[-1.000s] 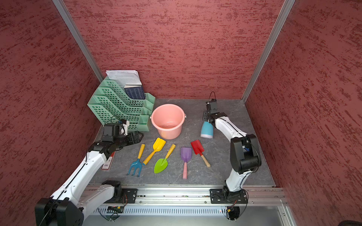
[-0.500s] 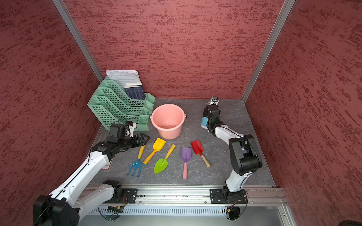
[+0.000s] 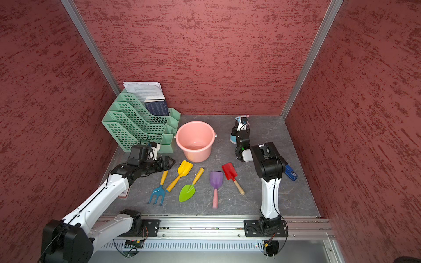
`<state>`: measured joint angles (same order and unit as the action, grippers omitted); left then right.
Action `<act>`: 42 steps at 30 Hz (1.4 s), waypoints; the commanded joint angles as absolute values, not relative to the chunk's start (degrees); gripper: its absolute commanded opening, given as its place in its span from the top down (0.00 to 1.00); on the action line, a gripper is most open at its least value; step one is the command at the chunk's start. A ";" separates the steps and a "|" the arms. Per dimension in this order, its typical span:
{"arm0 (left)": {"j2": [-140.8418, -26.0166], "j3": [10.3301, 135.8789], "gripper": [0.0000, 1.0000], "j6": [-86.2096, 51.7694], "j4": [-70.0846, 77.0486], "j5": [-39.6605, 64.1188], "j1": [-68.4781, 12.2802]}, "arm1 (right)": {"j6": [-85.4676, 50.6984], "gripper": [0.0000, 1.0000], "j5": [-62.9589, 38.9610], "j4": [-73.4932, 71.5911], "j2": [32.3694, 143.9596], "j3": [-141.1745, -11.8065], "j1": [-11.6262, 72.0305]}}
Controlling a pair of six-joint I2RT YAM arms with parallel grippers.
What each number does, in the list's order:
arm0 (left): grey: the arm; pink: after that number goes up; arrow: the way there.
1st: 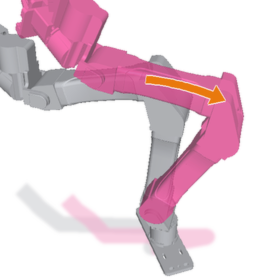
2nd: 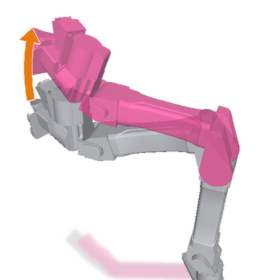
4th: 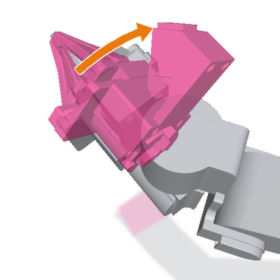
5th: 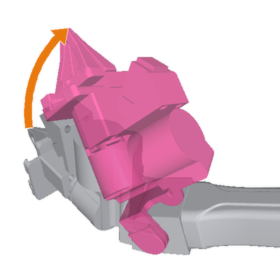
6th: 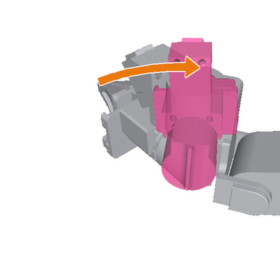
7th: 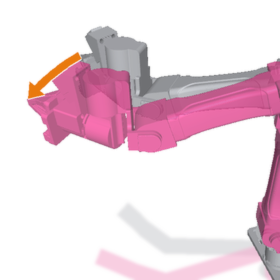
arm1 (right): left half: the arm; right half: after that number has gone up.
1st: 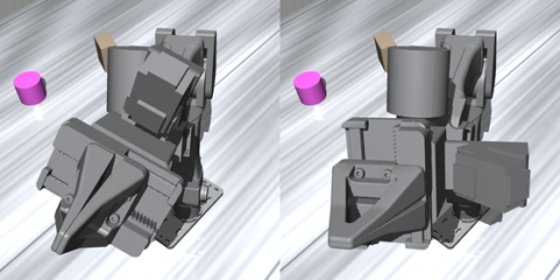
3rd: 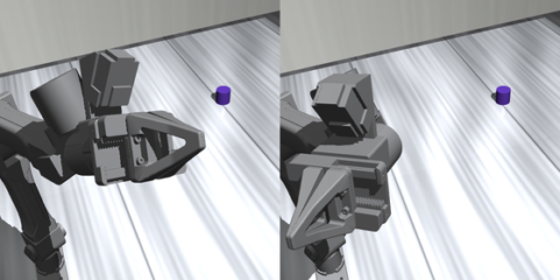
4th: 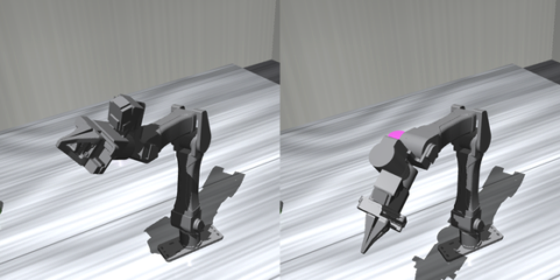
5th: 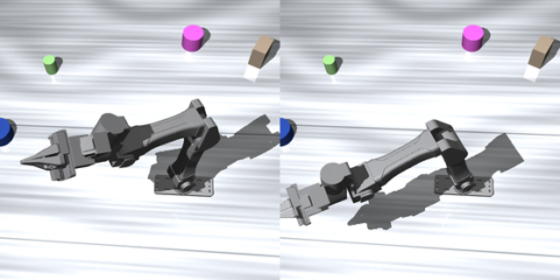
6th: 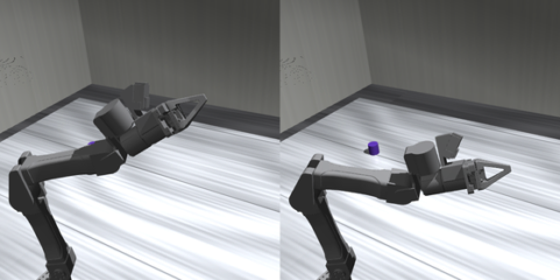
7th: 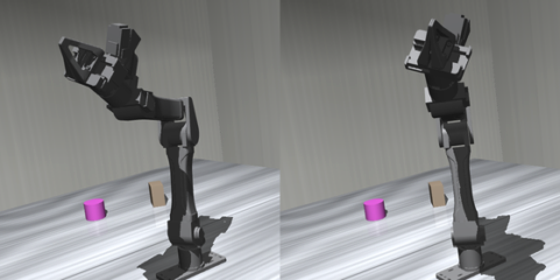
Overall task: Organize the gardening tools
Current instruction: Place the gardening tool at the center of the board.
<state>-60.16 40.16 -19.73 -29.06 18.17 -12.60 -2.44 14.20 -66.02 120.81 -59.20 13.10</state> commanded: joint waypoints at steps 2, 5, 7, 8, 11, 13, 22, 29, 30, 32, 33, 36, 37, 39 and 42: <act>-60.87 39.55 0.00 -19.39 -27.09 18.87 -12.92 | -0.18 1.00 12.20 -73.48 123.29 -63.55 13.65; -61.00 39.46 0.00 -19.61 -26.76 18.72 -12.92 | 0.28 1.00 11.01 -73.30 124.19 -64.51 13.67; -61.00 39.38 0.00 -19.69 -26.64 18.77 -12.92 | 0.88 1.00 10.48 -73.45 124.28 -64.13 13.85; -60.91 39.29 0.00 -19.76 -26.55 18.77 -12.93 | 1.13 1.00 10.20 -73.69 124.19 -63.70 13.97; -60.81 39.11 0.00 -19.78 -26.38 18.72 -13.01 | 1.48 1.00 9.87 -74.50 123.88 -61.89 13.98; -60.77 39.20 0.00 -19.82 -26.44 18.84 -13.01 | 1.65 1.00 9.47 -75.02 123.67 -60.80 14.12; -59.72 39.46 0.00 -19.86 -26.97 18.39 -13.36 | 2.48 0.81 8.81 -75.59 123.57 -58.15 14.84; -58.80 39.18 0.00 -20.04 -27.67 17.76 -13.62 | 2.03 0.33 10.35 -77.49 122.89 -55.61 14.99; -58.64 39.12 0.00 -20.04 -27.81 17.65 -13.70 | 2.04 0.30 10.31 -77.68 122.87 -55.30 14.97; -58.41 39.11 0.00 -20.13 -27.85 17.49 -13.80 | 1.94 0.23 10.47 -78.11 122.72 -54.60 15.01; -58.43 39.11 0.00 -20.13 -27.82 17.50 -13.88 | 2.00 0.20 10.50 -78.34 122.61 -54.34 15.06; -58.35 39.11 0.00 -20.13 -28.11 17.42 -13.96 | 1.98 0.08 10.51 -78.66 122.04 -53.48 15.05; -58.29 39.11 0.00 -20.21 -28.09 17.40 -13.97 | 1.98 0.05 10.77 -78.73 121.83 -53.21 15.12; -58.18 39.11 0.00 -20.20 -28.12 17.40 -14.03 | 2.08 0.02 11.29 -78.70 121.34 -52.74 15.12; -58.02 39.14 0.00 -20.35 -28.17 17.40 -14.13 | 2.17 0.02 12.18 -79.40 120.34 -51.39 15.19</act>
<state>-59.13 39.83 -20.12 -28.38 17.80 -13.69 1.98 10.44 -75.90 123.15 -52.62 14.70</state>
